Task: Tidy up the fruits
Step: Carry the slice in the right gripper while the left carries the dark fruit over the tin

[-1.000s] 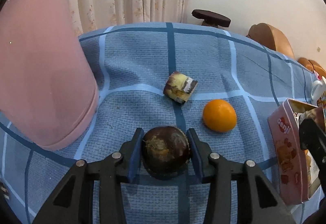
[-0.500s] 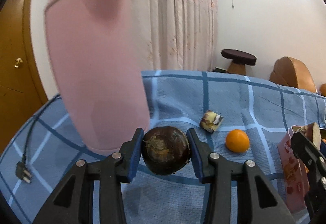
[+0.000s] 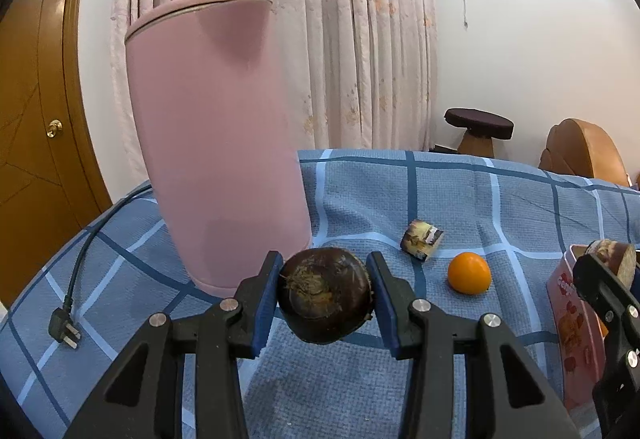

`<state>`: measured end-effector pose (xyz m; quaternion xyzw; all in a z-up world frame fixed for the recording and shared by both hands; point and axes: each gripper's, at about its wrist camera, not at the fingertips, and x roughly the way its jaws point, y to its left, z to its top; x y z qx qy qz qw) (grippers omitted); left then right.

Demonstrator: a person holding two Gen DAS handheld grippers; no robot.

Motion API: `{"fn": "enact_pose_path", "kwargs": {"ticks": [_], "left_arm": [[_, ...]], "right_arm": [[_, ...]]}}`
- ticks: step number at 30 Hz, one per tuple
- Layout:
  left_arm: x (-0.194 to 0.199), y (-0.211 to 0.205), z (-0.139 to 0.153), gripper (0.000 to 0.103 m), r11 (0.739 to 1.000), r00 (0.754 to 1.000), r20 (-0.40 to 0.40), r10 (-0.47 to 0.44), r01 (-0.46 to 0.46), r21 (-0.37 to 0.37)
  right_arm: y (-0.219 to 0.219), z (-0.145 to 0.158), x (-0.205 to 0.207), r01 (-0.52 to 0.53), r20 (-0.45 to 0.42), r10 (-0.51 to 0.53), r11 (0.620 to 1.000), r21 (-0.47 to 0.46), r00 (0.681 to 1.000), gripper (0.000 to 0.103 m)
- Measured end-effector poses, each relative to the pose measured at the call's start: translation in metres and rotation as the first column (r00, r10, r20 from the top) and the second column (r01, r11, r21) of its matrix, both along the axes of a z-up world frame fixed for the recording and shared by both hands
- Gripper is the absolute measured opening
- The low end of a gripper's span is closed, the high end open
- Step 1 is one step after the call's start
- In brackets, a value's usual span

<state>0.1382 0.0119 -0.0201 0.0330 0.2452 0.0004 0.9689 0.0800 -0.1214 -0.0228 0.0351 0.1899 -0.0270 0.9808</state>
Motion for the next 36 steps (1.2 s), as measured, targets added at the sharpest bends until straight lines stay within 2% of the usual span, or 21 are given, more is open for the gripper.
{"fn": "enact_pose_path", "kwargs": {"ticks": [24,36], "left_arm": [[-0.022,0.001,0.002,0.045,0.999,0.999,0.024,0.023,-0.022,-0.045],[-0.031,-0.002,0.001,0.045,0.997,1.000,0.018,0.016,-0.015,-0.076]], "right_arm": [[-0.003,0.000,-0.005,0.002,0.001,-0.002,1.000,-0.002,1.000,0.037],[-0.014,-0.002,-0.021,0.007,0.006,-0.007,1.000,-0.016,1.000,0.037]]}}
